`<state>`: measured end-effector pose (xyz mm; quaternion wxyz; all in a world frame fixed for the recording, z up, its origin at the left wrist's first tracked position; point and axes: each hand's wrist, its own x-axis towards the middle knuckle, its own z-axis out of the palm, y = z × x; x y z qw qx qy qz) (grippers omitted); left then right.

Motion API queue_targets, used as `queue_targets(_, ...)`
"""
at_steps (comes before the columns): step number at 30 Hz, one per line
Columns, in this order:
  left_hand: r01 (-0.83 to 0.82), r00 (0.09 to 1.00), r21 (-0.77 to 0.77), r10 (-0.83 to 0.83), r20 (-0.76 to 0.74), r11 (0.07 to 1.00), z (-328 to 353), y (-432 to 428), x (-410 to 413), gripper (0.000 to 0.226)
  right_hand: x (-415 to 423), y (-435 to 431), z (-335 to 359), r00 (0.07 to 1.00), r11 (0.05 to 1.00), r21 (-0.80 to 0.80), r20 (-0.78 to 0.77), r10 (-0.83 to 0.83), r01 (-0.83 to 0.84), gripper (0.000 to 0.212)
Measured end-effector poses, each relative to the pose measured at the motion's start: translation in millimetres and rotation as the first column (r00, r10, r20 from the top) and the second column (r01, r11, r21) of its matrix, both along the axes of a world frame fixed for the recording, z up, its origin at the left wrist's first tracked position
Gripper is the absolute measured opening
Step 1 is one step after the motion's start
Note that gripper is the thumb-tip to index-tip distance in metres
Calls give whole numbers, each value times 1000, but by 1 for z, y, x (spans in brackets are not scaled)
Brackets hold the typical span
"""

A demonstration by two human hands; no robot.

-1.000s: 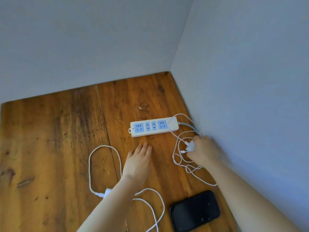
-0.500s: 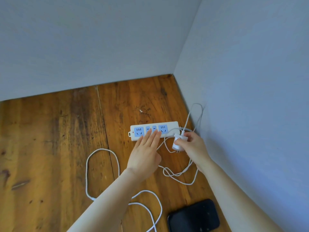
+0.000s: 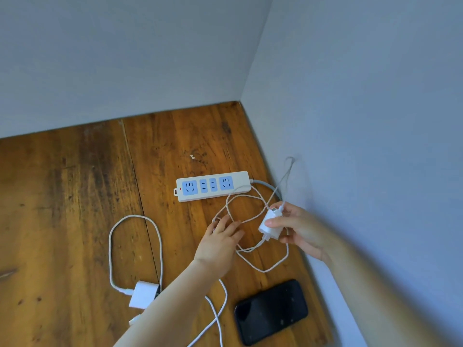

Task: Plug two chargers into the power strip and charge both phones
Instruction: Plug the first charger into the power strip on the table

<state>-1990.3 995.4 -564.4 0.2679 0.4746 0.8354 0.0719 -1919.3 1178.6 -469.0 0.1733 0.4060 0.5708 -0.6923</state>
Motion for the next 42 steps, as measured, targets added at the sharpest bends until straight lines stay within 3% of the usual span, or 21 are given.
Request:
queue_targets(2, -31, 1000, 40, 31, 3, 999, 6, -1, 8, 52, 5, -1, -2, 999, 994, -93, 13, -51, 52, 41)
queue_targets(4, -131, 983, 38, 124, 137, 991, 12, 0, 12, 45, 9, -6, -6, 998, 987, -149, 15, -64, 65, 42)
queue_targets(7, -319, 868, -73, 322, 377, 945, 24, -1, 12, 39, 14, -14, -14, 992, 973, -189, 16, -129, 129, 45)
queue_targets(11, -361, 792, -74, 347, 503, 930, 27, -6, 17, 44, 17, -16, -20, 954, 906, -300, 75, -289, 298, 69)
queue_targets(13, -461, 688, -30, 378, 619, 887, 32, -4, 20, 46, 17, -18, -24, 937, 892, -288, 126, -325, 348, 72)
queue_targets(15, -606, 539, 12, 399, 742, 796, 38, 1, 22, 42, 17, -21, -28, 931, 914, -194, 157, -329, 355, 51)
queue_targets(17, -725, 430, 36, 411, 804, 688, 43, 6, 23, 30, 14, -25, -29, 949, 959, -60, 177, -262, 276, 34)
queue_targets(19, -786, 382, 60, 409, 829, 615, 46, 8, 22, 19, 9, -26, -24, 976, 991, 109, 193, -100, 80, 34)
queue_targets(22, -836, 306, 53, 383, 872, 546, 50, 5, 17, 20, -4, -18, -15, 959, 883, 395, 221, 177, -254, 38)
queue_targets(24, -852, 283, 64, 356, 891, 519, 53, 5, 9, 21, -13, -12, -8, 947, 839, 444, 204, 248, -316, 37)
queue_targets(28, -861, 348, 148, 351, 869, 487, 55, 11, -9, 33, -40, -6, 1, 974, 874, 430, 84, 210, -225, 32)
queue_targets(30, -842, 485, 202, 538, 689, 500, 51, 13, -19, 47, -57, -7, -3, 997, 858, 509, -11, 79, -62, 30)
queue_targets(31, -793, 595, 234, 631, 498, 563, 49, 12, -25, 53, -66, -8, -6, 998, 830, 557, -48, 32, 0, 30)
queue_targets(33, -622, 782, 203, 608, 135, 756, 40, 6, -37, 63, -83, -11, -12, 996, 781, 621, -94, -1, 60, 30)
queue_targets(35, -478, 877, 74, 480, -24, 875, 32, -1, -50, 65, -97, -14, -20, 995, 762, 646, -96, 7, 57, 31)
queue_targets(37, -398, 914, 0, 397, -80, 917, 26, -8, -59, 63, -107, -16, -26, 997, 743, 669, -66, 39, 15, 32)
queue_targets(42, -338, 936, 29, 339, -93, 941, 27, -14, -68, 62, -121, -13, -35, 992, 667, 737, 32, 124, -107, 34)
